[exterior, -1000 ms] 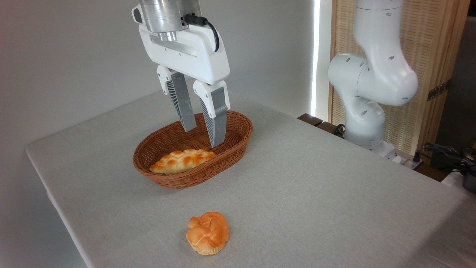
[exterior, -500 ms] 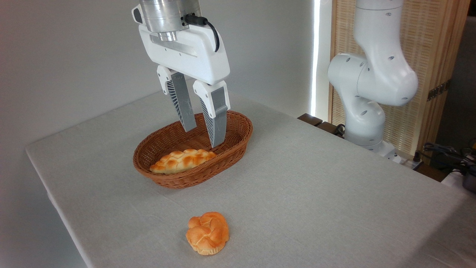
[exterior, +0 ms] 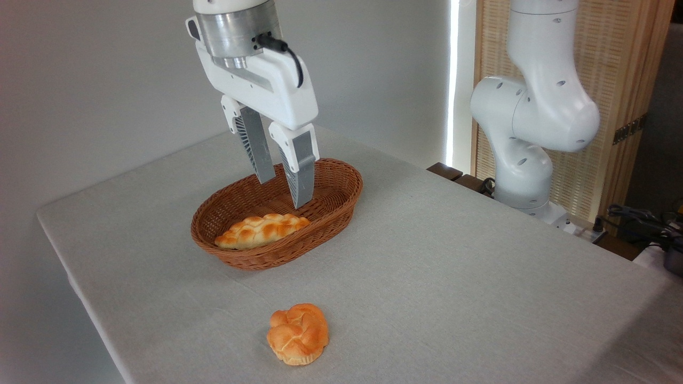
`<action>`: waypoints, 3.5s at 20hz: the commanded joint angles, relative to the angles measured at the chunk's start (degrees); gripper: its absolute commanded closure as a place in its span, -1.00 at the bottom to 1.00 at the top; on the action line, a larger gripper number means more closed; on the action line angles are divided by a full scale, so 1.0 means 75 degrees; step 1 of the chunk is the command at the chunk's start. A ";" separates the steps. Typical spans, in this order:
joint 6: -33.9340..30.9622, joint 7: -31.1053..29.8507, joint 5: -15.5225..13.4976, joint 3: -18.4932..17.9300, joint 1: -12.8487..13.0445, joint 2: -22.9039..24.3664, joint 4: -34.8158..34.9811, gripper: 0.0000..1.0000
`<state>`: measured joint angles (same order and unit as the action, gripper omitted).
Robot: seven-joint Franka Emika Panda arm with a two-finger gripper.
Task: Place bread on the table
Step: 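Lower the open gripper into the basket onto the braided bread, then close the gripper on the braided bread, then lift the braided bread out of the basket and lower it beside the bun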
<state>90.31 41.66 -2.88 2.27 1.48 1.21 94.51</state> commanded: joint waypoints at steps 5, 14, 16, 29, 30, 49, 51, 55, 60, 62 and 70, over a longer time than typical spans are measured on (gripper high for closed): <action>0.1023 -0.0760 -0.0119 0.1068 0.0189 0.0144 0.1424 -1.00; 0.3275 -0.1360 -0.0365 0.1795 0.0424 0.0050 0.3125 -1.00; 0.3415 -0.1360 -0.0366 0.1819 0.0424 0.0027 0.3219 -1.00; 0.3932 -0.1243 -0.0260 0.2018 0.0448 -0.0184 0.3594 -0.27; 0.3932 -0.1243 -0.0260 0.2018 0.0448 -0.0184 0.3583 -0.14; 0.3288 -0.1043 -0.0354 0.1784 0.0389 -0.0044 0.3173 0.55; 0.3206 -0.1055 -0.0366 0.1772 0.0389 -0.0044 0.3091 0.55; 0.3194 -0.1090 -0.0389 0.1772 0.0389 -0.0044 0.3044 0.55; 0.2095 -0.1067 -0.0904 0.1760 0.0389 -0.0044 0.2236 0.55; 0.1742 -0.1067 -0.0928 0.1737 0.0389 -0.0044 0.2130 0.55; -0.0074 -0.0589 0.0253 0.0602 0.0389 0.0600 0.1930 0.55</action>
<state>94.59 33.97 -5.47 10.46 4.19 2.21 108.77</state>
